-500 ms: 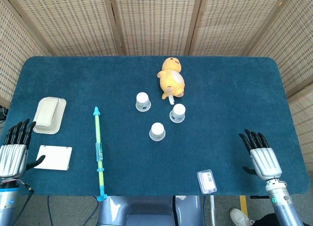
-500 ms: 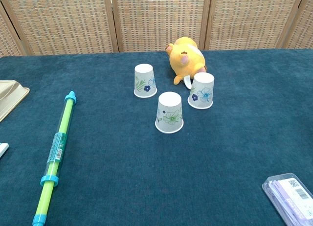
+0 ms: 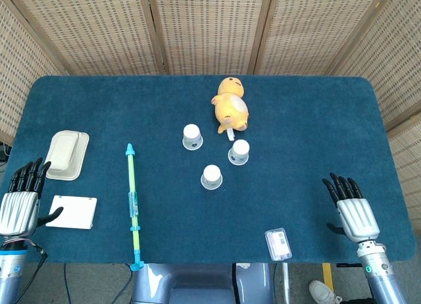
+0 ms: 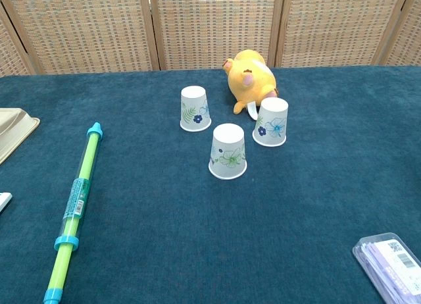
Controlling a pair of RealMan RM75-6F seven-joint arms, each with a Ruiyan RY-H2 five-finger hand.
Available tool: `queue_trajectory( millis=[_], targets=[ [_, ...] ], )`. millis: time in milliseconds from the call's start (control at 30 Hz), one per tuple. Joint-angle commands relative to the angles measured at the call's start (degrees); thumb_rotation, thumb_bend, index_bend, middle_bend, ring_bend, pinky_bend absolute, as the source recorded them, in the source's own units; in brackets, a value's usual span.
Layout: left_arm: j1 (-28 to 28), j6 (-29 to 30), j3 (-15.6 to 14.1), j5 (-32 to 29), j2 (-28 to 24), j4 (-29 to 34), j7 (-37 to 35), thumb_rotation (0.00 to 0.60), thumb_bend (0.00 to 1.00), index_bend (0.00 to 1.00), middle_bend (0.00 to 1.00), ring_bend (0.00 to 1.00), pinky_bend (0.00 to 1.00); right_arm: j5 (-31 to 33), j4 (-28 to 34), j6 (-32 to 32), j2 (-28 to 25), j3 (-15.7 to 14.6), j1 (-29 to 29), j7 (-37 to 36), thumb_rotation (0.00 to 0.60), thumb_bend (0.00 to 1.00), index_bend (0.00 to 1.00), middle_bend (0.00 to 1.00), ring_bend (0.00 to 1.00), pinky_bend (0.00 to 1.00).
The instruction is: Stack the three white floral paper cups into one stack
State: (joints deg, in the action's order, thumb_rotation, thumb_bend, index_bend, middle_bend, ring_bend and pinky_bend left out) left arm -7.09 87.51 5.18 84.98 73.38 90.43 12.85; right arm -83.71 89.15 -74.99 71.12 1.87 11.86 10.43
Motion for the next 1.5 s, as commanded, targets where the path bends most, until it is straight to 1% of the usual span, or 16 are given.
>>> queue_trajectory(
  millis=[33,733,967,1033,1100,1167,1233,1367,1400,1500],
  targets=[
    [-0.07,-0.03,-0.11,0.22,0.04,-0.03,-0.19,0.6,0.02,0.0,0.0,0.0,0.06,0.01,0.06,-0.07,-0.02,0.04,-0.03,-0.18,0.6,0.13,0.0,0.0,0.0,0.0],
    [-0.41,-0.32,-0.69,0.93,0.48,-0.08,0.18,0.6,0.02,0.0,0.0,0.0,0.07,-0.06,-0.24,-0.27,-0.1,0.18,-0.1,-0.82,0.6,0.13,0.0,0.0,0.0,0.0],
    [-1.73,-2.16,-0.34,0.92,0.12,1.42,0.31,0.6,0.05,0.0,0.0,0.0,0.07,0.35,-0.45,0.01,-0.1,0.3,-0.08,-1.23,0.6,0.13,0.0,0.0,0.0,0.0],
    [-2.77,-3.23,0.32,0.77,-0.31,2.42,1.04,0.6,0.1,0.0,0.0,0.0,0.07,0.56,-0.58,0.17,-0.12,0.37,-0.05,-1.43,0.6,0.13,0.0,0.0,0.0,0.0],
    [-3.8,-4.13,1.09,0.64,-0.75,3.43,1.78,0.6,0.17,0.0,0.0,0.0,0.07,0.68,-0.69,0.23,-0.12,0.43,-0.03,-1.59,0.6,0.13,0.0,0.0,0.0,0.0],
    [-5.88,-5.72,2.76,0.49,-1.38,4.86,3.33,0.6,0.2,0.0,0.0,0.0,0.07,0.88,-0.84,0.29,-0.14,0.58,-0.01,-1.94,0.6,0.13,0.0,0.0,0.0,0.0],
    [-8.38,-8.36,4.8,-0.88,-2.15,6.77,5.25,0.6,0.2,0.01,0.0,0.0,0.07,1.19,-1.09,0.4,-0.19,0.77,0.02,-2.47,0.6,0.13,0.0,0.0,0.0,0.0],
    [-14.13,-14.41,9.28,-5.51,-3.18,9.91,9.56,0.6,0.21,0.12,0.0,0.0,0.07,1.8,-1.77,0.8,-0.27,1.08,0.1,-3.67,0.6,0.13,0.0,0.0,0.0,0.0],
    [-15.75,-15.98,10.42,-7.01,-3.09,10.15,10.79,0.6,0.21,0.13,0.0,0.0,0.07,1.95,-2.0,0.95,-0.27,1.14,0.13,-4.0,0.6,0.13,0.0,0.0,0.0,0.0],
    [-19.23,-19.04,12.57,-10.22,-2.36,10.04,13.52,0.6,0.21,0.13,0.0,0.0,0.07,2.31,-2.41,1.32,-0.27,1.25,0.2,-4.62,0.6,0.13,0.0,0.0,0.0,0.0]
  ],
)
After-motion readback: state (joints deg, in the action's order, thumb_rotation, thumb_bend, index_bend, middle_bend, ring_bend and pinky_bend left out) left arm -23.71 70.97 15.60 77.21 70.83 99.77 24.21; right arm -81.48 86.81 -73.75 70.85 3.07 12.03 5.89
